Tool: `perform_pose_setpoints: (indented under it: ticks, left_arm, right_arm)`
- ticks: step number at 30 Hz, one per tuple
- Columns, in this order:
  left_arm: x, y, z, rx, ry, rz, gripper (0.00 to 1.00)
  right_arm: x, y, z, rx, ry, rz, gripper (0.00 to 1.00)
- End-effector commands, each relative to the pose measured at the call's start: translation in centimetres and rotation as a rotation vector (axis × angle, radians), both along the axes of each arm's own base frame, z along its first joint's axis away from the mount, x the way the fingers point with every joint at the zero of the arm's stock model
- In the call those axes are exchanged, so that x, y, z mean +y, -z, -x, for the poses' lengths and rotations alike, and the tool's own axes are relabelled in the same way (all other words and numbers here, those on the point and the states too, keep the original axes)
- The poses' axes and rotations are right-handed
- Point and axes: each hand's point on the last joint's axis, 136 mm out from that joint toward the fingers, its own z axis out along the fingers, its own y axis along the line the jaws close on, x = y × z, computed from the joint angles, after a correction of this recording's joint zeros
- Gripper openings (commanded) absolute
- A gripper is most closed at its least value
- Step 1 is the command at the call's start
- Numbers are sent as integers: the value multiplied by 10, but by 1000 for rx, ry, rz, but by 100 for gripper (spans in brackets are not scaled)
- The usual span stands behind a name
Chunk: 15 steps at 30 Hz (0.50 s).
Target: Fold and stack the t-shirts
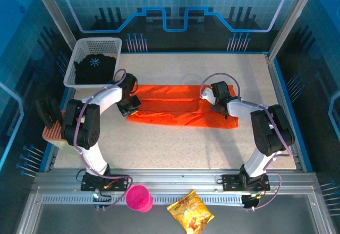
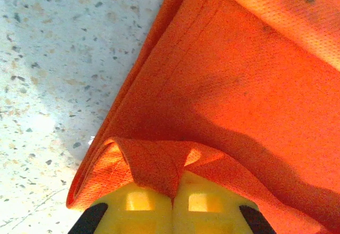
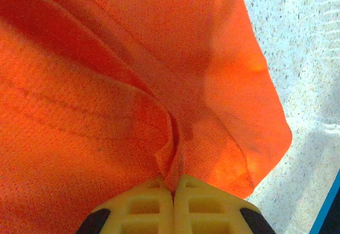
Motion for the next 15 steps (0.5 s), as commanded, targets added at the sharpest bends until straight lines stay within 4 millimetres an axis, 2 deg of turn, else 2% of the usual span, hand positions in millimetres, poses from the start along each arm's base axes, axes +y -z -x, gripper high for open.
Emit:
perform_pose_setpoints:
  ticks: [1, 3, 6, 9, 11, 15]
  left_arm:
    - [11, 4, 6, 43, -40, -32, 11]
    - [13, 2, 4, 39, -47, -38, 18]
    - [14, -4, 0, 25, -55, -38, 33]
    - [14, -13, -4, -5, -62, -35, 43]
    - [14, -21, -8, -35, -66, -36, 48]
    - [14, -37, -15, -99, -74, -27, 54]
  right_arm:
    - [-9, -3, -17, -54, 76, -20, 0]
    - [-11, 1, -19, -54, 98, -28, 1]
    - [-15, 3, -23, -63, 138, -37, 26]
    - [-18, -3, -26, -98, 180, -63, 43]
    - [-19, -10, -29, -130, 210, -96, 50]
    - [-20, -31, -31, -196, 260, -163, 57]
